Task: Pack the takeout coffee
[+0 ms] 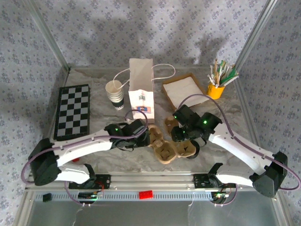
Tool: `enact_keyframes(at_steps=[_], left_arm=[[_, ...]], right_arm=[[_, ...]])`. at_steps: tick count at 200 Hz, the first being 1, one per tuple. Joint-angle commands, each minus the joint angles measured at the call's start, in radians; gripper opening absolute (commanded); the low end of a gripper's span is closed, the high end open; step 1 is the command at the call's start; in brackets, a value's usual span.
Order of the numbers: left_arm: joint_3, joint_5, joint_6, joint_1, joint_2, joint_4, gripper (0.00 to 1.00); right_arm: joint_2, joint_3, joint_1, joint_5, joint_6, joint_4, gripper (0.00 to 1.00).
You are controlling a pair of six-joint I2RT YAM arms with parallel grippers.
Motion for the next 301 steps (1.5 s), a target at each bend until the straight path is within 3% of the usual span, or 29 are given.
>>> enact_keyframes(at_steps=[1, 40, 120, 164, 216, 235, 260, 301], left_arm=[[0.052, -0.023, -0.065, 0.01, 0.076, 0.043, 0.69], [0.082, -0.065, -0.07, 0.028, 0.17, 0.054, 0.72], [0.068, -0.212, -0.083, 0.104, 0.233, -0.143, 0.69], [-0.031, -0.267, -0.145, 0.177, 0.163, -0.235, 0.69], [-0.148, -0.349, -0.172, 0.357, -0.023, -0.344, 0.71], [-0.183, -0.32, -0.105, 0.441, -0.102, -0.309, 0.71], [-0.171, -0.323, -0.045, 0.46, -0.156, -0.289, 0.73], [-0.113, -0.204, 0.05, 0.462, -0.146, -0.233, 0.72]], right_arm=[[-0.013, 0.008, -0.012, -0.022, -0.021, -0.038, 0.35], [-0.019, 0.016, -0.034, -0.031, -0.044, -0.043, 0.36], [-0.023, 0.031, -0.087, -0.055, -0.069, -0.034, 0.36], [-0.019, 0.041, -0.116, -0.063, -0.073, -0.039, 0.37], [-0.002, 0.053, -0.136, -0.072, -0.077, -0.027, 0.36], [0.006, 0.054, -0.143, -0.081, -0.078, -0.019, 0.36], [0.017, 0.058, -0.149, -0.088, -0.081, -0.01, 0.36], [0.021, 0.053, -0.153, -0.095, -0.082, -0.008, 0.36]])
